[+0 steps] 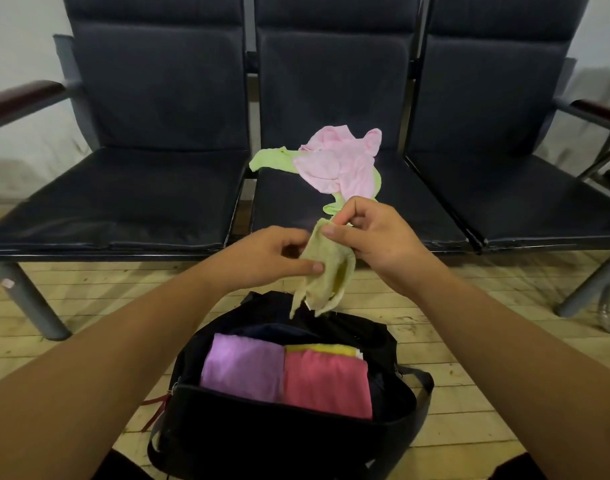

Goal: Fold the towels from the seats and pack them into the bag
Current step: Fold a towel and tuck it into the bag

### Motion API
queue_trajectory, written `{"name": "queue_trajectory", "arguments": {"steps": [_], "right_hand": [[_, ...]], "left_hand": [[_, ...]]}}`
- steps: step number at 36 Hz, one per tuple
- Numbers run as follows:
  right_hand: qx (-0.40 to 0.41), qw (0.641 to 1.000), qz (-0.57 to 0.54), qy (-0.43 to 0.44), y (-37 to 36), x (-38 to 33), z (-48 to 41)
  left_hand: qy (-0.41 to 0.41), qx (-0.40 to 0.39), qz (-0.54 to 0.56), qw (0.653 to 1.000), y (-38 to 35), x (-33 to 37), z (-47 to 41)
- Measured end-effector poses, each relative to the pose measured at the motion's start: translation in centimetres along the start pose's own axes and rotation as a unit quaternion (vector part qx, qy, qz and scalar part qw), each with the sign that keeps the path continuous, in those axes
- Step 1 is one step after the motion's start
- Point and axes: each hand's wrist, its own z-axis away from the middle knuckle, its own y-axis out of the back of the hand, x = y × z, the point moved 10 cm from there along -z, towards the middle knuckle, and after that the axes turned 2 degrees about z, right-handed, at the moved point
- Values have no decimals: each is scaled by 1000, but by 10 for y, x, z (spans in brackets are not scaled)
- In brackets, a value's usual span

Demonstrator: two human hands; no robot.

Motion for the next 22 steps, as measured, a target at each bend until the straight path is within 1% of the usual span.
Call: {"name": "queue_trajectory", "arguments": {"steps": [3, 6, 9, 13, 16, 18, 22], "right_hand": [[6, 1000, 27, 2, 6, -5, 3], [27, 997, 72, 10, 18, -5, 2], [36, 995, 91, 5, 26, 7, -1], [44, 994, 101, -10, 30, 19, -2], [41, 995, 86, -19, 27, 22, -3], [44, 996, 80, -23, 26, 22, -4], [84, 996, 38, -19, 31, 19, -5]], "left_hand": [[22, -7, -112, 993, 4, -8, 0], [22, 0, -142, 990, 17, -10, 4], [25, 7, -173, 984, 30, -13, 8], [-15, 47, -250, 967, 40, -5, 11], [-19, 112, -297, 948, 51, -1, 12], [-2, 151, -302, 941, 59, 0, 12], [16, 163, -225, 960, 59, -2, 13]]}}
